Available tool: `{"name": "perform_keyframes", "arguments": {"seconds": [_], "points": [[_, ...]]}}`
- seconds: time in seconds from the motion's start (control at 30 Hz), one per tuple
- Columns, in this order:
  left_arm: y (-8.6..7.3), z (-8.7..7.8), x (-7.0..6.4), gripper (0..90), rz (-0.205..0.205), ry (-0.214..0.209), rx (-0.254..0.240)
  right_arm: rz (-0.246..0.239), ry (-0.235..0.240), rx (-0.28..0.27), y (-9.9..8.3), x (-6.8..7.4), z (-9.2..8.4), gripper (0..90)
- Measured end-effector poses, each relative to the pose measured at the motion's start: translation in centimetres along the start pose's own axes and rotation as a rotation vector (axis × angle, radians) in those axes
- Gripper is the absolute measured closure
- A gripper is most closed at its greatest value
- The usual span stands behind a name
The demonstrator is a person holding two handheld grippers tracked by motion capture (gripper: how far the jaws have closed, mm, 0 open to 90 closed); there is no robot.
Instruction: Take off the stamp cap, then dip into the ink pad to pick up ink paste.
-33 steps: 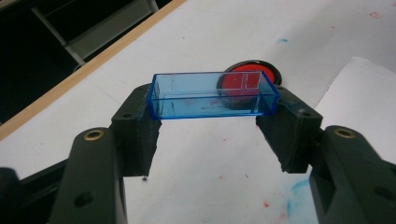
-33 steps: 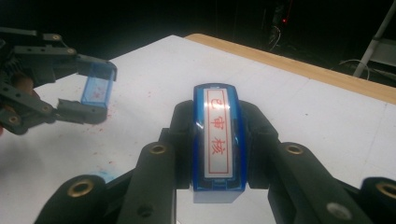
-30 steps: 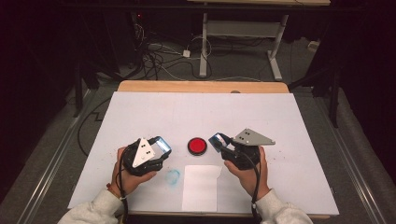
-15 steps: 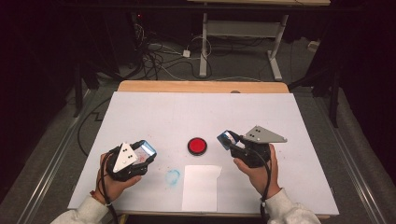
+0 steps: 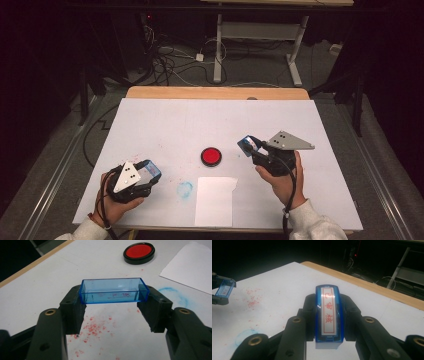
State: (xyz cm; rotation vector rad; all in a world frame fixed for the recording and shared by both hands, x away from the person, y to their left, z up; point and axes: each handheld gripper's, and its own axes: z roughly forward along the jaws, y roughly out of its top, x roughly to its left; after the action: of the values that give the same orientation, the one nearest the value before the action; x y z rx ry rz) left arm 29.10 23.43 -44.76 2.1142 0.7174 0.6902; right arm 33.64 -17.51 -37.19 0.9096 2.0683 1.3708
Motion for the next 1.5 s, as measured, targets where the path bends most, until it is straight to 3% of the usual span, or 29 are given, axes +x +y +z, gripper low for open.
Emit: {"name": "perform_keyframes", "arguments": {"seconds": [0.2,0.6,0.73,0.97,1.5], "points": [[-0.1,0.2,-0.2,39.3,0.011,-0.010,0.024,-0.040,0.011,0.000,0.2,0.4,0.1,70.0],[-0.4,0.1,0.0,39.3,-0.026,-0.012,0.024,-0.042,0.044,0.010,1.0,1.1,1.4,69.9],[-0.4,0.0,0.1,39.3,-0.010,-0.003,0.019,-0.058,0.065,0.023,1.6,1.6,2.2,69.9],[-0.1,0.0,-0.2,39.3,0.004,-0.020,0.030,-0.087,0.105,0.088,2.4,2.3,4.7,69.9],[-0.3,0.2,-0.2,39.3,0.003,-0.024,0.035,-0.093,0.124,0.269,0.4,3.4,11.7,69.9]]}}
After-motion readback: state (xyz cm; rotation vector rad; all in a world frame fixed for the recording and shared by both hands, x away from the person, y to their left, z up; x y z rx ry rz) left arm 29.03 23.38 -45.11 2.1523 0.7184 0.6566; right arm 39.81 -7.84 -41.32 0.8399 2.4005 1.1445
